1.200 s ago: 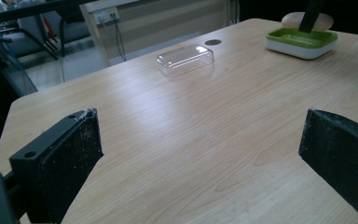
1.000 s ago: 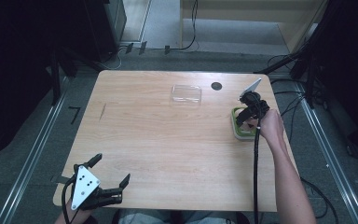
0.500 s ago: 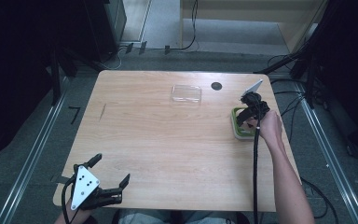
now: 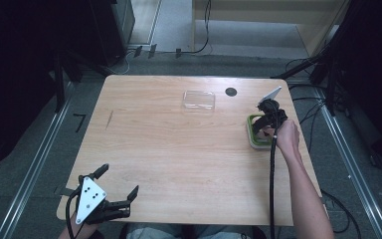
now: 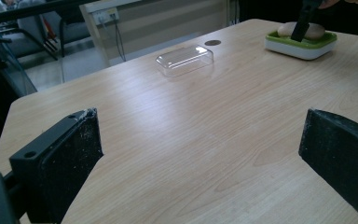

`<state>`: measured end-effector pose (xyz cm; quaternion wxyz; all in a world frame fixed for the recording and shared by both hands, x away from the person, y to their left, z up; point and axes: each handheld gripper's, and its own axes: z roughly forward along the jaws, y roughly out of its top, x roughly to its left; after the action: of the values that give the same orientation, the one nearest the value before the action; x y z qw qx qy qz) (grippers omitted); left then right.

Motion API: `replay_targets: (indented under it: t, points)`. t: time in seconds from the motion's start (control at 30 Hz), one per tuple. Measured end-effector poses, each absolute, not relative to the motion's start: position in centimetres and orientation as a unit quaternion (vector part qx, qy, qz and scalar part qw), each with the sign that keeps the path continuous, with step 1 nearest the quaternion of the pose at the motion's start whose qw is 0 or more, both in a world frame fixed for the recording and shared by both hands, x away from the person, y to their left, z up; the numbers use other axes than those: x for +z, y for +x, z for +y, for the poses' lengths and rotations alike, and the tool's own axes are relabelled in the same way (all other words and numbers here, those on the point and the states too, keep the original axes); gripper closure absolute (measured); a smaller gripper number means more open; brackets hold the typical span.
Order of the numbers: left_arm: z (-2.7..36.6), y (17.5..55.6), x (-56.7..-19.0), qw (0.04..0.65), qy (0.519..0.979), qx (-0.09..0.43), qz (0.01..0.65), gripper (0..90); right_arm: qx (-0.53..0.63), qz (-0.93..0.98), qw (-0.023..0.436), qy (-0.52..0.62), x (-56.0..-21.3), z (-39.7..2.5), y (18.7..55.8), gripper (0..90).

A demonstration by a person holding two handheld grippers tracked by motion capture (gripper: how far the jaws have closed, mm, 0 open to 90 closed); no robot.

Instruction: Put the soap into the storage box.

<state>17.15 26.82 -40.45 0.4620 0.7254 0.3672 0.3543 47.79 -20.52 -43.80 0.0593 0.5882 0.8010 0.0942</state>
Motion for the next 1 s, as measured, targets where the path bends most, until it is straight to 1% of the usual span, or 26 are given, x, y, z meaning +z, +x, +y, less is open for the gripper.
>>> replay_targets:
  t: [0.6, 1.0]
  points:
    - [26.84, 17.14, -40.44, 0.463, 0.726, 0.354, 0.367, 0.0, 0.085, 0.789, 0.058, 0.605, -44.76, -20.57, 48.03, 33.2]
    - [26.83, 17.16, -40.45, 0.462, 0.726, 0.354, 0.366, 0.0, 0.082, 0.789, 0.059, 0.606, -44.77, -20.5, 48.04, 33.1]
